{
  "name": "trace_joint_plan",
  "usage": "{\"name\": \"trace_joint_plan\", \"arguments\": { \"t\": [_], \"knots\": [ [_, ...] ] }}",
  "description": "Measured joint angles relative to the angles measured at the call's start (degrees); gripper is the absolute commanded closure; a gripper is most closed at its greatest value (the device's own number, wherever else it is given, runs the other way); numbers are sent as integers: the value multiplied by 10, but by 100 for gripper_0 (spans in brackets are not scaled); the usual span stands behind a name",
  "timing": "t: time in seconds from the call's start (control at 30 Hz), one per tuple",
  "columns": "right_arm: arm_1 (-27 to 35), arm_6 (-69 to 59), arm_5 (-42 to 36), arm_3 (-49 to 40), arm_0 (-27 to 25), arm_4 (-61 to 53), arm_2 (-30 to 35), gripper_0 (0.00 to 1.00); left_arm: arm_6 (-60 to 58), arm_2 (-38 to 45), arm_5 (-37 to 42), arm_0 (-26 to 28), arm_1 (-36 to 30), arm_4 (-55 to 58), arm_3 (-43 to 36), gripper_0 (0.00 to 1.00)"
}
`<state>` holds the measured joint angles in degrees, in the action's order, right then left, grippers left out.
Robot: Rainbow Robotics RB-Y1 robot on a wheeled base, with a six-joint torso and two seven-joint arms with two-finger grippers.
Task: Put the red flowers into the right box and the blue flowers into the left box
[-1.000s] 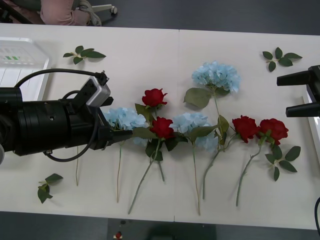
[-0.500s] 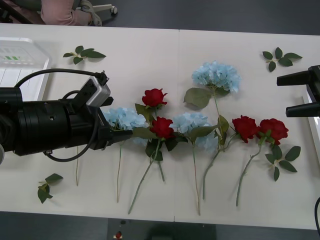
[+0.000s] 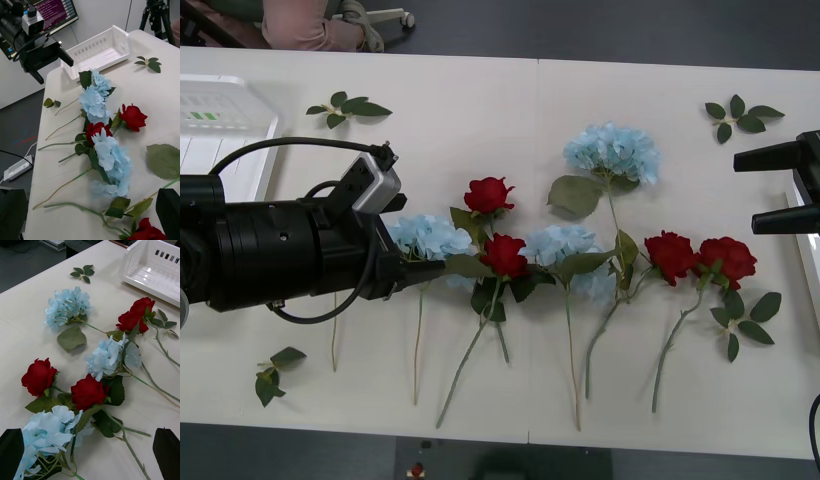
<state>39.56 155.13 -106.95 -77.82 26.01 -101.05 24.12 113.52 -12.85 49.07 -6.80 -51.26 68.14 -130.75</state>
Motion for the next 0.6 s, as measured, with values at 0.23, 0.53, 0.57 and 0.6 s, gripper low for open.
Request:
{"name": "trace_joint_plan", "arguments": {
  "t": [0.23, 0.53, 0.57, 0.6],
  "knots": [
    [0, 0, 0, 0, 0, 0, 0, 0, 0, 0, 0, 0, 0, 0, 0, 0],
    [0, 0, 0, 0, 0, 0, 0, 0, 0, 0, 0, 0, 0, 0, 0, 0],
    [0, 0, 0, 0, 0, 0, 0, 0, 0, 0, 0, 0, 0, 0, 0, 0],
    [0, 0, 0, 0, 0, 0, 0, 0, 0, 0, 0, 0, 0, 0, 0, 0]
  ]
}}
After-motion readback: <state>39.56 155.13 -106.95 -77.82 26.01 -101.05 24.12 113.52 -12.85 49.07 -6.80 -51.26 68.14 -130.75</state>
